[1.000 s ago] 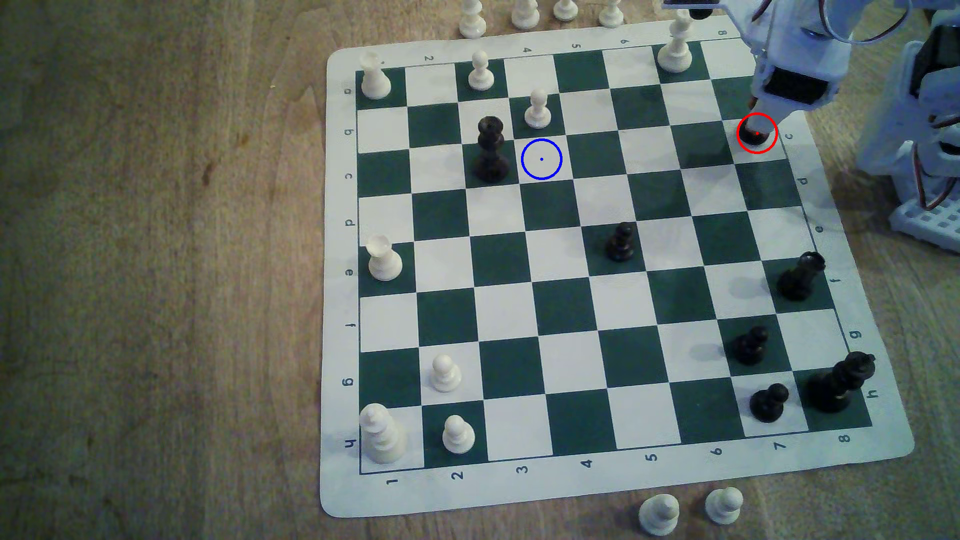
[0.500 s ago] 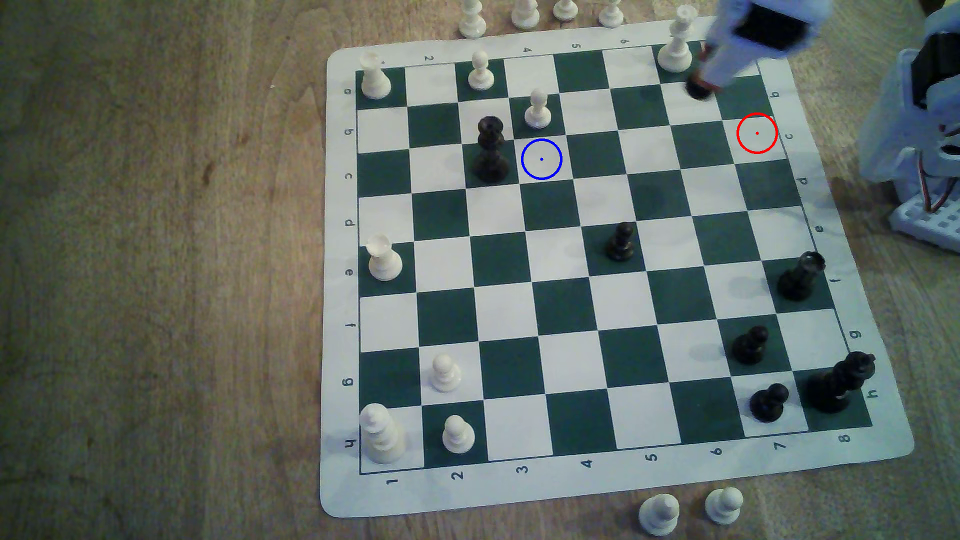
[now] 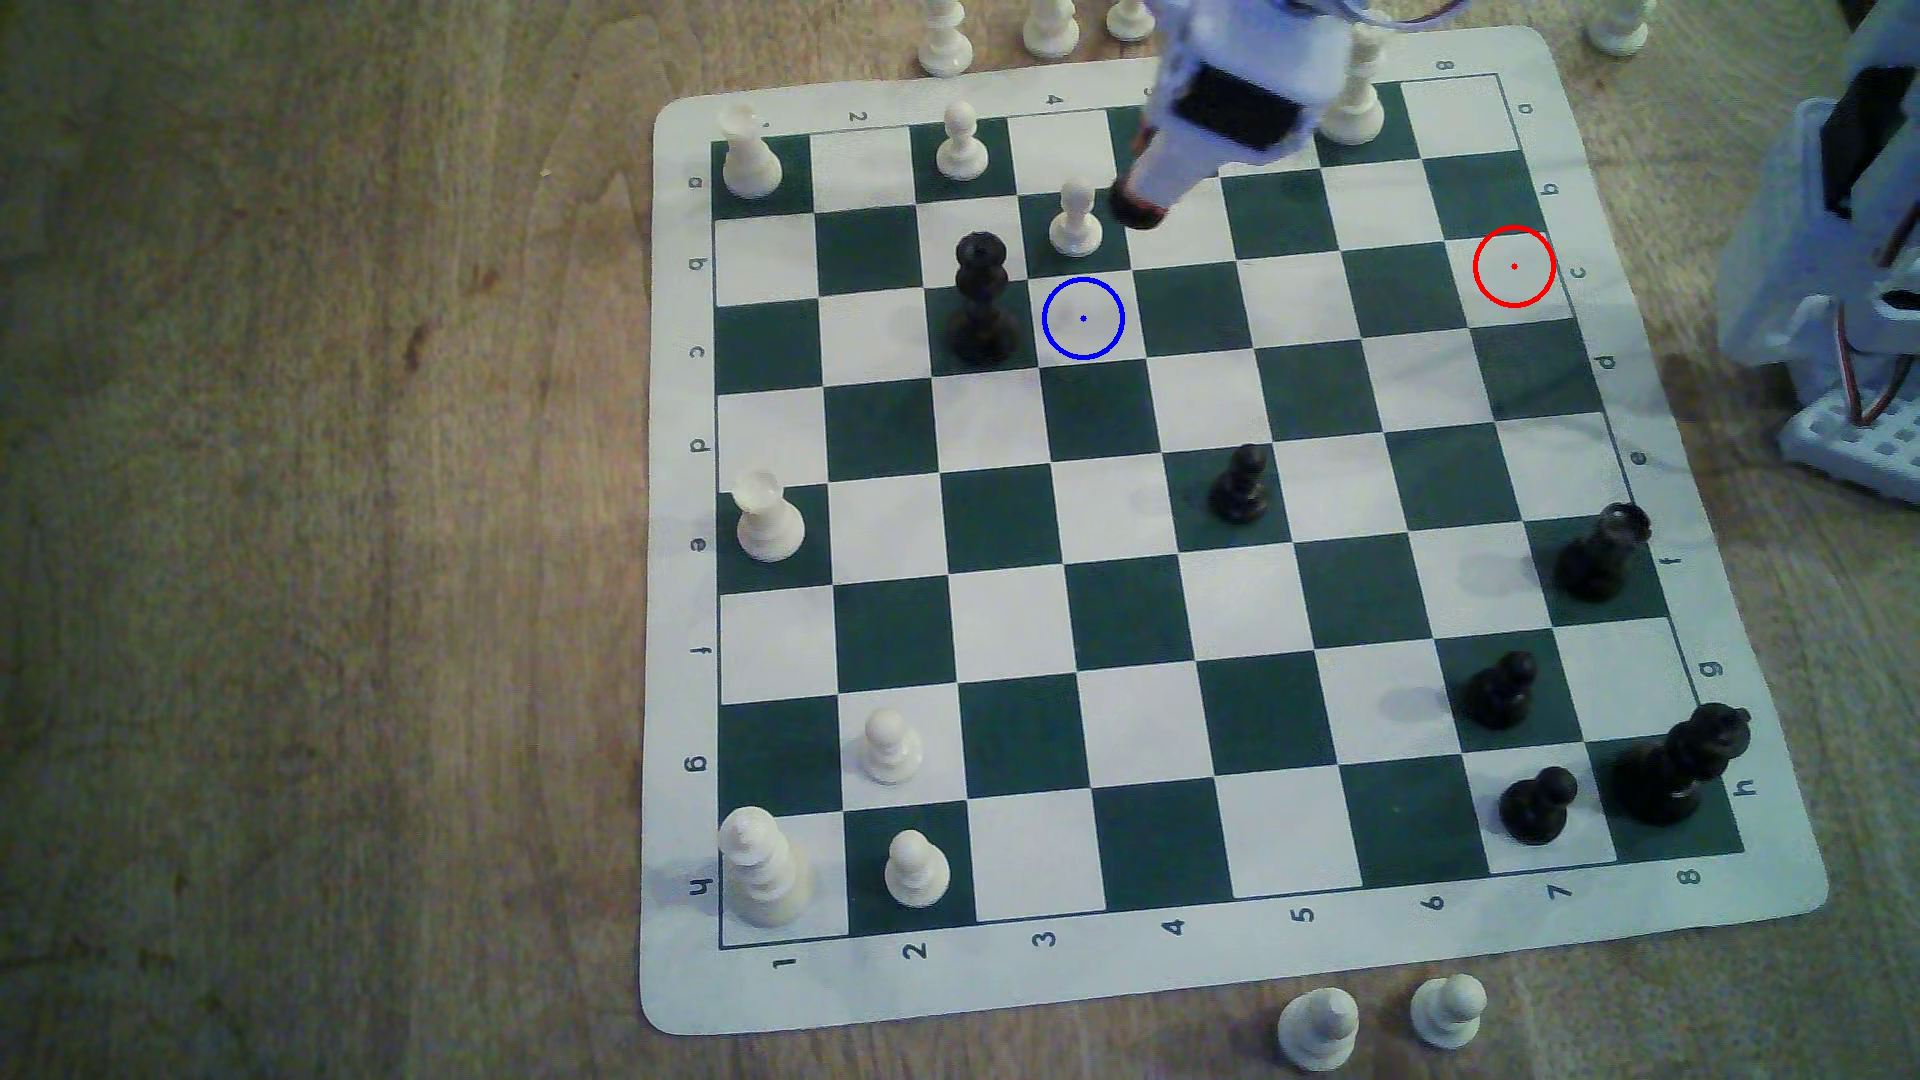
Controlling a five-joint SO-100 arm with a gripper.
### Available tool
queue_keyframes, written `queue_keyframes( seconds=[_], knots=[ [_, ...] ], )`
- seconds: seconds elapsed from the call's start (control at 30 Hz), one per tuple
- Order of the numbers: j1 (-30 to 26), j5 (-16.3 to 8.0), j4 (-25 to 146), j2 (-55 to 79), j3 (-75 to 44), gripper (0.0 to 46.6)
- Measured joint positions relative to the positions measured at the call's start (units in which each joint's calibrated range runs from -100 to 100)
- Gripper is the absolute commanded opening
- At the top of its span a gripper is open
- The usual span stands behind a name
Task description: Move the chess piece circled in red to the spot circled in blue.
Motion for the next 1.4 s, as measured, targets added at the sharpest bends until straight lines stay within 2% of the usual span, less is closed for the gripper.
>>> queue_keyframes(
  seconds=[0.23,0.67,1.27,1.4],
  knots=[
    [-1.62,-1.07,0.0,6.95,-7.32,1.5],
    [-5.97,-1.37,0.88,10.14,-8.04,1.1],
    [-5.09,-1.37,-1.35,14.08,-8.22,1.4],
    [-5.09,-1.37,-1.51,14.08,-8.22,2.7]
  ],
)
